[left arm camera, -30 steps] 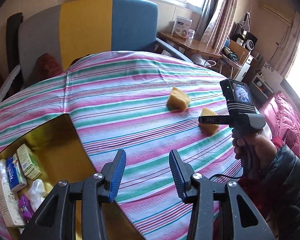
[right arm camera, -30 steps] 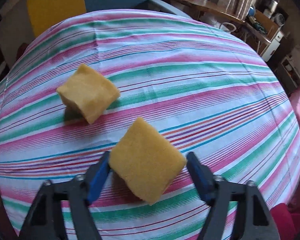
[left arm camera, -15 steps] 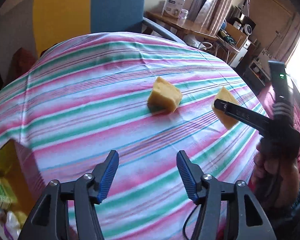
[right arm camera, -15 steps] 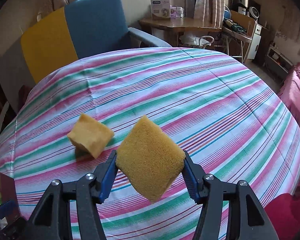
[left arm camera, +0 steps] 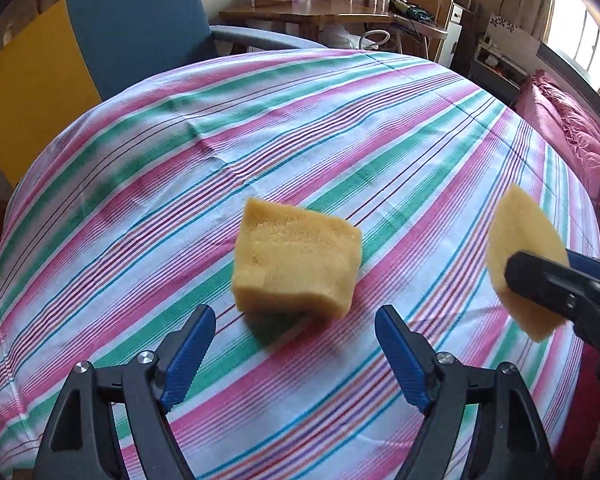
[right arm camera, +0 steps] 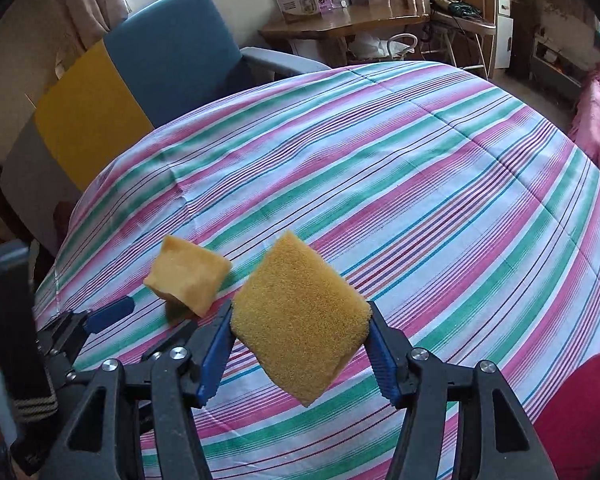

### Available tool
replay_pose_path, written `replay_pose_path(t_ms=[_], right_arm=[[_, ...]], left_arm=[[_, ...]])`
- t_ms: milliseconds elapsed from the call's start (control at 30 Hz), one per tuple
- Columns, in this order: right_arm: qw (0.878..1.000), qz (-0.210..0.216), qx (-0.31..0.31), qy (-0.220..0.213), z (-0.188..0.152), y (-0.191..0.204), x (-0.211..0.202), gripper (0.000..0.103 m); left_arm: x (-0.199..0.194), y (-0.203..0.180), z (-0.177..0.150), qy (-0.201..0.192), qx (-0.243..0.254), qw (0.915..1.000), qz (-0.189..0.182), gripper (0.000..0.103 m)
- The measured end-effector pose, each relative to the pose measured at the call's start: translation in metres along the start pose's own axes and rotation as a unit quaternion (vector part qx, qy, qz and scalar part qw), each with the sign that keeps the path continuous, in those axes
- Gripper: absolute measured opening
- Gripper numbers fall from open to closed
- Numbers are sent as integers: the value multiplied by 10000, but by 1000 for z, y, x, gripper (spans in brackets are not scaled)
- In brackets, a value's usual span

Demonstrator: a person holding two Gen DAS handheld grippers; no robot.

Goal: Organize objects
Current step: 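Grasp the other yellow sponge with the left gripper while the right holds its sponge, then lower the sponge into the gold tray and open the left gripper while the right holds its sponge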

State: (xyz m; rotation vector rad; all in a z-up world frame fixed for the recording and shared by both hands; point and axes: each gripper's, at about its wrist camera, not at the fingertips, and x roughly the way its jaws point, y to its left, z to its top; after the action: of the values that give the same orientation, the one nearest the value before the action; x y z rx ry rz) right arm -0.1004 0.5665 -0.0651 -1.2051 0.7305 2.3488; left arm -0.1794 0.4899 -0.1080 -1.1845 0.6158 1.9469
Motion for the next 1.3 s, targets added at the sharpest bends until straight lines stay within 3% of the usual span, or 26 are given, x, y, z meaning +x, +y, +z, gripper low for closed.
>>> replay_pose_path(t_ms=[100,133,167,267,433,533,900,1300], right_arm=[[10000,40,76,32,0,-2,1,63],[10000,39,73,44,0,-2,1,63],[10000,32,65,54,-1,-2,2,63],[9999,-23,-50,89,-2,1,4,63],[9989,-41,-385,258,-6,13,12,62],[9957,211,-694,578,-13,26,22,63],[9685,377,-2310,851,-49,84,32,63],[9607,96,-2581,1013,-58,85,45,63]], left_arm=[[16,1,9,67,-19,10000,35,83],[21,4,12,115,-92,9999,-26,81],[23,6,13,124,-189,9997,-79,64],[13,13,7,-26,-442,9986,-292,61],[-37,24,-23,-362,-819,9959,-151,61],[-75,28,-50,-539,-992,9936,14,61],[-174,50,-144,-934,-1764,9779,626,61],[-234,65,-214,-1347,-2115,9611,1158,61]])
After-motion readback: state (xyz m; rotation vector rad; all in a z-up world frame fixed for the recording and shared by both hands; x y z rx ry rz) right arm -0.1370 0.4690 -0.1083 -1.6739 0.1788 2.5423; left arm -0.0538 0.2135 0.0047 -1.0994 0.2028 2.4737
